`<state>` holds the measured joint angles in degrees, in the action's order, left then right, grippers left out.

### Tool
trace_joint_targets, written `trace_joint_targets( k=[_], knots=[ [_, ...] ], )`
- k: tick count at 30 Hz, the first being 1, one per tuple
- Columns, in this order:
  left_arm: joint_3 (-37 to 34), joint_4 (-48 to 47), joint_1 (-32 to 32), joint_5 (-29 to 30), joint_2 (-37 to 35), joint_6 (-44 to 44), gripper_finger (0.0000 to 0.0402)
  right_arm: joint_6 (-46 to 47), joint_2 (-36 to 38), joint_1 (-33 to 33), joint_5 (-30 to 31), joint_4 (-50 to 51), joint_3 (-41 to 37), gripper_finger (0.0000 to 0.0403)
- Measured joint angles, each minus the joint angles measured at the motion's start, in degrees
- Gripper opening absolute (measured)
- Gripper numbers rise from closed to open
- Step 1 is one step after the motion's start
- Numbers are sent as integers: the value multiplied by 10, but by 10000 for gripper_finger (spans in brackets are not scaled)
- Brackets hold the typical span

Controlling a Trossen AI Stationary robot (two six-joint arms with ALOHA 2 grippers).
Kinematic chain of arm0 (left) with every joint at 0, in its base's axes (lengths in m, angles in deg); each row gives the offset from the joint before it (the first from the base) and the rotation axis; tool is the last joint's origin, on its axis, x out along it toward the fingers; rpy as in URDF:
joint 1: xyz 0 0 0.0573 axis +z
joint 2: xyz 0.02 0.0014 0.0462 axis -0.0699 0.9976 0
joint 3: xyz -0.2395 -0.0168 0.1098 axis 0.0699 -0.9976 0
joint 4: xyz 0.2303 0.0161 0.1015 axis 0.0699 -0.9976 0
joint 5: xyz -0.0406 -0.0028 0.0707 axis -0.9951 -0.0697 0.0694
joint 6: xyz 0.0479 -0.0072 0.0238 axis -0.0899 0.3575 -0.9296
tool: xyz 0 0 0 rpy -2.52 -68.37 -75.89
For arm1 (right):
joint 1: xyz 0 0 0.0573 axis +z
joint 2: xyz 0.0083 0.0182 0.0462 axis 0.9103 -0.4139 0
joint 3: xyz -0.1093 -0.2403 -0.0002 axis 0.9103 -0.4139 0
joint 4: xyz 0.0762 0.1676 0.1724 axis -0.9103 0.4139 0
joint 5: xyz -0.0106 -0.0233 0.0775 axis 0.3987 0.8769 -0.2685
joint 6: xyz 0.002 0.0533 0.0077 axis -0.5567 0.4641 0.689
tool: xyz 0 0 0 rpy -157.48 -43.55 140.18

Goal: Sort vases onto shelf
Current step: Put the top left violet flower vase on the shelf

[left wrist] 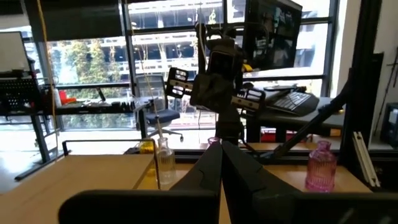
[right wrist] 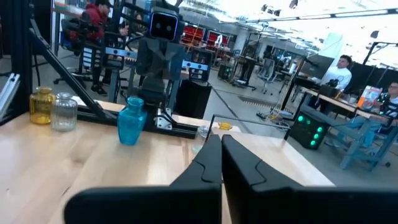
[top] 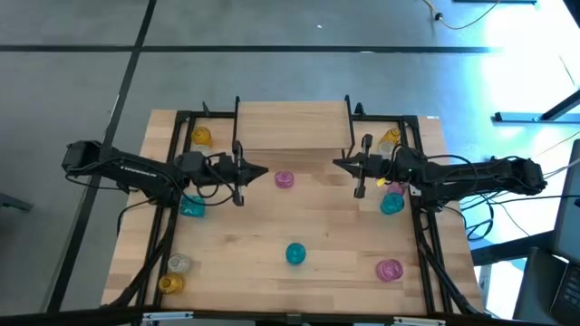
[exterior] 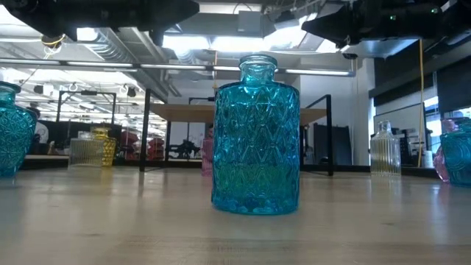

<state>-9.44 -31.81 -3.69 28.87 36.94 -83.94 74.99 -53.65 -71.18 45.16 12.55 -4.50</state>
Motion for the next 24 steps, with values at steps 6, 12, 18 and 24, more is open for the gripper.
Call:
trace_joint_targets(
  k=[6, 12, 18, 24],
  knots=[
    [0, -21, 0, -12, 0, 6, 40, 4, 0, 0, 0, -24, 0, 1],
    [1, -36, 0, -5, 0, 9, 118, 4, 0, 0, 4, -21, 0, 15],
    [82, -217, 1, 27, 17, 23, 172, 4, 0, 0, 11, -10, 0, 101],
    [196, -398, 1, 61, 95, 27, 177, -16, 0, 0, 23, -10, 0, 172]
  ],
)
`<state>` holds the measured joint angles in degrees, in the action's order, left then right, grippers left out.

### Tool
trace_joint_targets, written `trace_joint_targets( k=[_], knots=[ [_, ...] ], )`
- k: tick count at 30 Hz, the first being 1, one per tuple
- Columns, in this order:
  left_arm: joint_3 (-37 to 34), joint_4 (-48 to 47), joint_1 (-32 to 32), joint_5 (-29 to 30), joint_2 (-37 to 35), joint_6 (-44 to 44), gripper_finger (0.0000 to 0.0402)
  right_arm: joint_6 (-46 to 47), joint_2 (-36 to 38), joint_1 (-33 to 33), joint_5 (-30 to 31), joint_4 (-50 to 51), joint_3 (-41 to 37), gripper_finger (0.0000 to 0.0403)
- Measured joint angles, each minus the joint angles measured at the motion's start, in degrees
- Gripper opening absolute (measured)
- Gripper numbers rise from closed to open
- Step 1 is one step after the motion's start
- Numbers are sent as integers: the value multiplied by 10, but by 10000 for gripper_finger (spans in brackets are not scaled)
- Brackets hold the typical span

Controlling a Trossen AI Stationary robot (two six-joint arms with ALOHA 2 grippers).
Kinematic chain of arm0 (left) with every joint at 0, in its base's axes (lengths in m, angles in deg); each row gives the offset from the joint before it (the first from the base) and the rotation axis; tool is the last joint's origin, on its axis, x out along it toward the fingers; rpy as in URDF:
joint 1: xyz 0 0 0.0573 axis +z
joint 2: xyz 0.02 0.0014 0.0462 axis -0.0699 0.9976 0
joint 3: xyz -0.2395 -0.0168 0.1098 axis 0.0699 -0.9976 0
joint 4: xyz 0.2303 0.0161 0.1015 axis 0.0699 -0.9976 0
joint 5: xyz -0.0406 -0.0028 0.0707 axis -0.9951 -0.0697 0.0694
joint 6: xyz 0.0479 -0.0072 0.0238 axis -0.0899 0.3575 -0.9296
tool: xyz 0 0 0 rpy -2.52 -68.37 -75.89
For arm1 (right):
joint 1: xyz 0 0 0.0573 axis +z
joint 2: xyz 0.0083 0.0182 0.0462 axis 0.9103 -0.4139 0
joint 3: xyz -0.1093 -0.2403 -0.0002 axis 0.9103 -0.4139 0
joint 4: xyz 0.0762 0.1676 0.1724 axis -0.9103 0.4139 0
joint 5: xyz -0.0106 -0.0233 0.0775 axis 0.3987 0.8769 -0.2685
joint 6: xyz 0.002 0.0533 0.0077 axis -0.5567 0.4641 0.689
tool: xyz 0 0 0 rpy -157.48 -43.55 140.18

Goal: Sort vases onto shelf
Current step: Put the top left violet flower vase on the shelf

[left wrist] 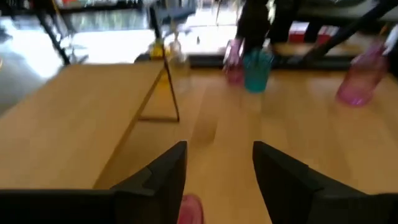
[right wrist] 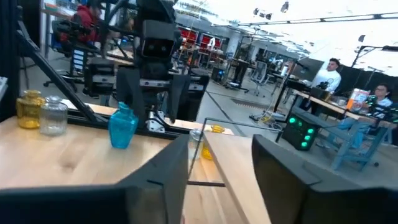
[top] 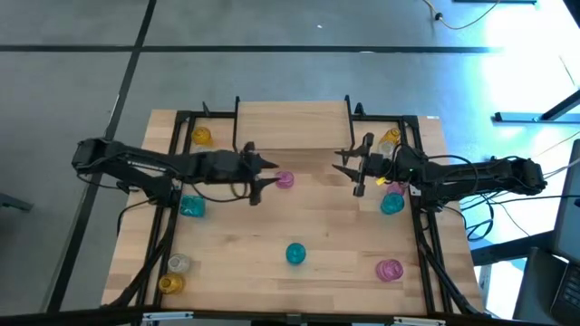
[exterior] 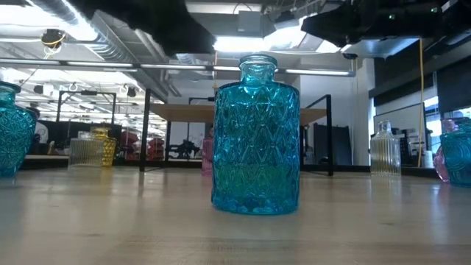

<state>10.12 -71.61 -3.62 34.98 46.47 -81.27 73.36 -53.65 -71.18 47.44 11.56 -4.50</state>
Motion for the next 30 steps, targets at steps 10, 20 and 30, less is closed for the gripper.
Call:
trace_joint_targets(
  k=[10, 20, 30],
  knots=[
    [177, -271, 16, 2, 154, 11, 176, -57, 0, 0, 73, 11, 9, 193],
    [199, -265, 16, 16, 212, -21, 176, -57, 0, 0, 84, 25, 18, 193],
    [199, -264, 64, -79, 243, -20, 176, -57, 0, 0, 83, 23, 18, 193]
  ],
)
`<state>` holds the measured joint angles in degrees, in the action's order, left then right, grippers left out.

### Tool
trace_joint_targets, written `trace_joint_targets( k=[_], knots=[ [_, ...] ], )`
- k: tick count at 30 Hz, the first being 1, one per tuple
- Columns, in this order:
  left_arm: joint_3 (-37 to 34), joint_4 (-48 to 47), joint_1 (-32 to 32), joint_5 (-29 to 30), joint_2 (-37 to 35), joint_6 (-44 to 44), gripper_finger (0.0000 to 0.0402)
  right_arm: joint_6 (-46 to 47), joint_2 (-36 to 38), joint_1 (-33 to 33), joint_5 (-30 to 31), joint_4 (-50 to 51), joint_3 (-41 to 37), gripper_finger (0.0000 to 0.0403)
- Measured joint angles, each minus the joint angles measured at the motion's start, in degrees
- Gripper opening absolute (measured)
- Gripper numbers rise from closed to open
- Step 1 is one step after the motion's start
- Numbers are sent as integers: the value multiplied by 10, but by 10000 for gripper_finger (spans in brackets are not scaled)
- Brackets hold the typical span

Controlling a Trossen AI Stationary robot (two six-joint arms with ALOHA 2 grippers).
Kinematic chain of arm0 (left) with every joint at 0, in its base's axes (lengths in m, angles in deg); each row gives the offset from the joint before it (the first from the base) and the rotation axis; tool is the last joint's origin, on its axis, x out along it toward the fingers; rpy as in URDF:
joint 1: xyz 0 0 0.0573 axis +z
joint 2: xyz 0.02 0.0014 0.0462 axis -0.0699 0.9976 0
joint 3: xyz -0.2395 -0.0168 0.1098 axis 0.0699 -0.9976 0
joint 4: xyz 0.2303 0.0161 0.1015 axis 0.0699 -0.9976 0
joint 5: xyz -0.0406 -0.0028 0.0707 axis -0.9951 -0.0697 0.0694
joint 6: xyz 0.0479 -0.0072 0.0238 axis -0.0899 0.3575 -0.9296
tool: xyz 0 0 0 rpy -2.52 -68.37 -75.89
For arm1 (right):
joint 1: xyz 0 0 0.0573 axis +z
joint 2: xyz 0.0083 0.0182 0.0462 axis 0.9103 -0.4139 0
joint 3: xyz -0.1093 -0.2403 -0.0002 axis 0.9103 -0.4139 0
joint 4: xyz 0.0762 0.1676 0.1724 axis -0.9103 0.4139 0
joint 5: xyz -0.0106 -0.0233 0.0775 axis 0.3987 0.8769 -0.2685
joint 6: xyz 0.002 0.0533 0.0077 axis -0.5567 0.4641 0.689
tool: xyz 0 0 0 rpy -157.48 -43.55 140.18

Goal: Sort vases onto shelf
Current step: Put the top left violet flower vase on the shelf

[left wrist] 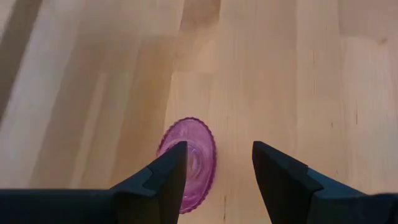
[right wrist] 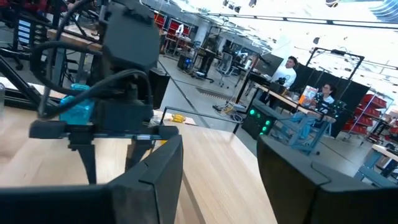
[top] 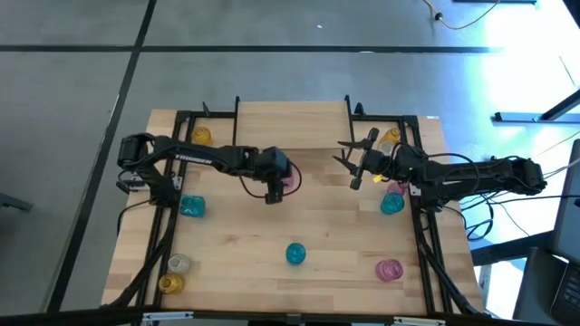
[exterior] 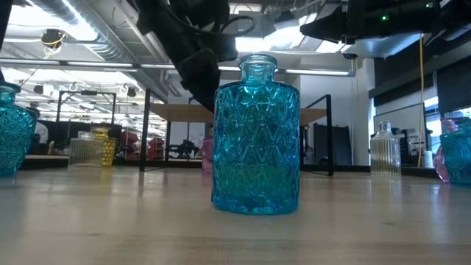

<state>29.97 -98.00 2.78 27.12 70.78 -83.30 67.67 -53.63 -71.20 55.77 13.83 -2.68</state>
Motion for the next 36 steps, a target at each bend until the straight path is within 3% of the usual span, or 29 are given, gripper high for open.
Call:
trace_joint_targets(
  k=[4, 27, 36],
  knots=[
    [0, -1, 17, -37, 0, 0, 176, 0, 0, 0, 0, -5, 0, 193],
    [0, -9, 31, -38, 35, 10, 174, -10, 0, 0, -1, -8, 0, 193],
    [0, -16, 29, -37, 35, 10, 116, -12, 0, 0, -1, -8, 0, 193]
  ],
)
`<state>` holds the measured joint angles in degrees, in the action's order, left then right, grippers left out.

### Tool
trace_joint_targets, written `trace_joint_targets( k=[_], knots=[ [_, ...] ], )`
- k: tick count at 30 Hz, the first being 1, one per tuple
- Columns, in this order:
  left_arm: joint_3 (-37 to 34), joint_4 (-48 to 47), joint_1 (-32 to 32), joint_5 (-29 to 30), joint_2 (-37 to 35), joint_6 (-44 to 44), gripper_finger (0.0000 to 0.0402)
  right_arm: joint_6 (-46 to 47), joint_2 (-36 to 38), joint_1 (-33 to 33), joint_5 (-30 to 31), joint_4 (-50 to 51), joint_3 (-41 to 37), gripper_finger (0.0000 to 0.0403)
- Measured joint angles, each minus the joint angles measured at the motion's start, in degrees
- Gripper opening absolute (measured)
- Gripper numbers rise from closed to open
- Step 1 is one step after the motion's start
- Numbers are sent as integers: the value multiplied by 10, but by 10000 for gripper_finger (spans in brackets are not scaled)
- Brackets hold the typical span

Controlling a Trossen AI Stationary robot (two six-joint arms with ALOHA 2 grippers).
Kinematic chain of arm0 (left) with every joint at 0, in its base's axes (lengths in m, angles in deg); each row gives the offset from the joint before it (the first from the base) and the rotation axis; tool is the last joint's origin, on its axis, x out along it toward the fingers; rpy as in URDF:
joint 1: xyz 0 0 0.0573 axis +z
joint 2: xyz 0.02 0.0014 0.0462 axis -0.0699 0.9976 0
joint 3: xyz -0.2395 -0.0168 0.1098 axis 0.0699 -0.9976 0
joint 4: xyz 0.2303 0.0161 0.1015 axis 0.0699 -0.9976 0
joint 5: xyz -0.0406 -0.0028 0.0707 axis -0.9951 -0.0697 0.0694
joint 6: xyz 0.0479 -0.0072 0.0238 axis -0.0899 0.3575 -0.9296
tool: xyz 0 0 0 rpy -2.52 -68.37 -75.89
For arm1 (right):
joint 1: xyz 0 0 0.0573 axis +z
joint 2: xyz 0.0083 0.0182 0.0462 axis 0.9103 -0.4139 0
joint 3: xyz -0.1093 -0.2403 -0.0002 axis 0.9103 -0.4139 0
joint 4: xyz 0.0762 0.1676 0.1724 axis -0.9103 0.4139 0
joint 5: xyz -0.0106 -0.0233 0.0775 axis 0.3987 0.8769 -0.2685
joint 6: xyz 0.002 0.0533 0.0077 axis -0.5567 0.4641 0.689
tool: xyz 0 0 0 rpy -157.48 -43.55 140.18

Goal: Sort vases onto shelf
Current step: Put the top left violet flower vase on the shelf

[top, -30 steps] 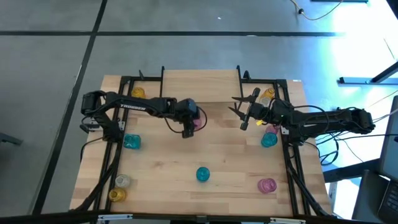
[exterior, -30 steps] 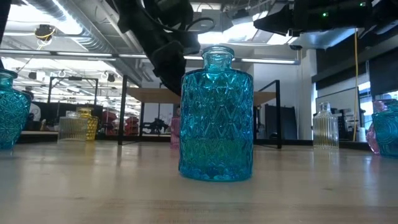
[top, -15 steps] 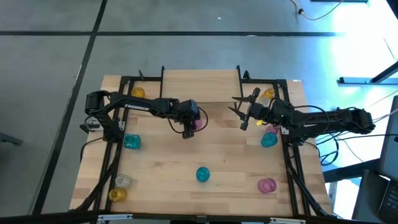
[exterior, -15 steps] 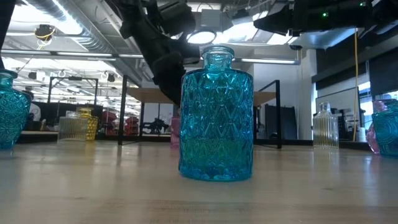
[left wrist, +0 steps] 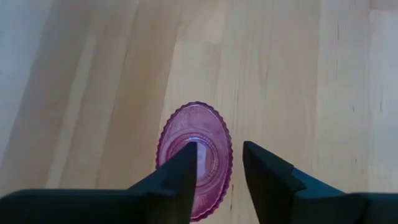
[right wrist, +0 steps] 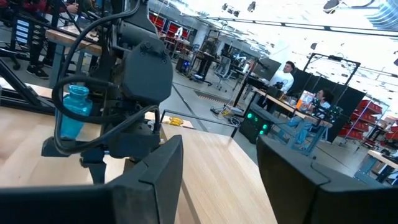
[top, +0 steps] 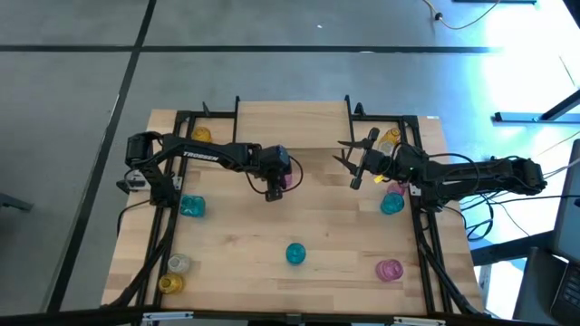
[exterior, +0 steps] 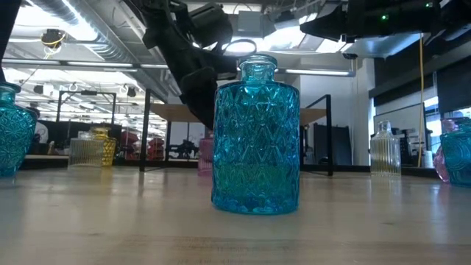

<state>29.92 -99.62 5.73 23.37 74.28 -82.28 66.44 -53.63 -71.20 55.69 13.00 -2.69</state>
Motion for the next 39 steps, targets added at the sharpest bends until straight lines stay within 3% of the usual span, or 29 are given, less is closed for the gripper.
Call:
trace_joint_targets(
  k=[8, 22, 30, 39],
  knots=[
    [0, 0, 0, 0, 0, -1, 76, 0, 0, 0, 0, 0, 0, 193],
    [-9, 2, -3, 2, -1, -2, 68, 0, 0, 0, 0, 0, 0, 193],
    [-9, 3, -4, 4, -3, -13, 23, 0, 0, 0, 0, 0, 0, 193],
    [-11, 4, -12, 18, -8, -14, 30, 0, 0, 0, 0, 0, 0, 193]
  ],
)
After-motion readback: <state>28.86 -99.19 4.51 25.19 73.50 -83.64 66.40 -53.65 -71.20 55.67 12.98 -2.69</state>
